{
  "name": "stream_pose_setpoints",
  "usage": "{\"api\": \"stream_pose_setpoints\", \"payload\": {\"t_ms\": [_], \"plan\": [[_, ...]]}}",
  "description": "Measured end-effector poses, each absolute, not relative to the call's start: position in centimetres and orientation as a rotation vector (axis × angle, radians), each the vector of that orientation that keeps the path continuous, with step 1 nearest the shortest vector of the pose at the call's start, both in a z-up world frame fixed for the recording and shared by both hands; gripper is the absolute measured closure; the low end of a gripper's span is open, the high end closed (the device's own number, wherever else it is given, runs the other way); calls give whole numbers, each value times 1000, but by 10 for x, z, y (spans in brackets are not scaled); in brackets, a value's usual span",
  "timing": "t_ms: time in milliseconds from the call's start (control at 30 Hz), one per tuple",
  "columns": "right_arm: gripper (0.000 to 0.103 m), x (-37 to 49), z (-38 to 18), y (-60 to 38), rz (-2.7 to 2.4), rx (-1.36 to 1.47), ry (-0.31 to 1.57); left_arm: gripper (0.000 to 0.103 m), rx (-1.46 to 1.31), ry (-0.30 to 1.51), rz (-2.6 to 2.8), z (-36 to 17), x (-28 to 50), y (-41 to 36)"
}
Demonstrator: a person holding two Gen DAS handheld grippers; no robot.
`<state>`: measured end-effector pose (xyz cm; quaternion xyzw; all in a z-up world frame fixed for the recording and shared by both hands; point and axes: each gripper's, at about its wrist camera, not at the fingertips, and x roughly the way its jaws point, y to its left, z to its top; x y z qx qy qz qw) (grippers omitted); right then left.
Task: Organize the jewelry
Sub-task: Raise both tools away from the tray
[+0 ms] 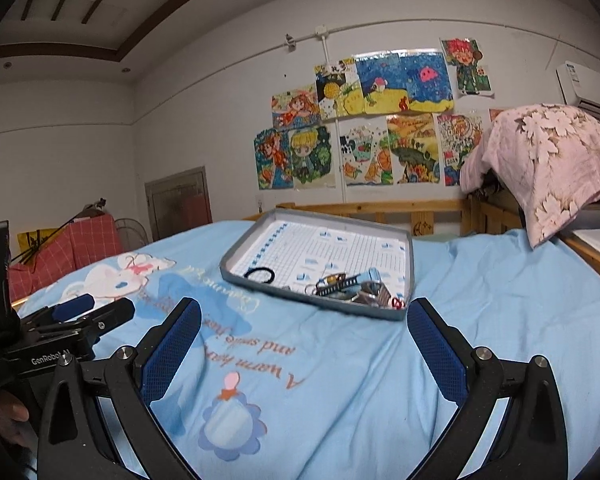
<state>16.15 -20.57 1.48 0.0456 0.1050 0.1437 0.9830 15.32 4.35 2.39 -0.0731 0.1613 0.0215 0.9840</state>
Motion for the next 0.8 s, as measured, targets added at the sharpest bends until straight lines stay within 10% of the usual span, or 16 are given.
{"api": "stream_pose_setpoints", "payload": {"t_ms": [800], "plan": [[2,163,7,-196,293,92,231,0,-151,343,51,21,156,50]]}}
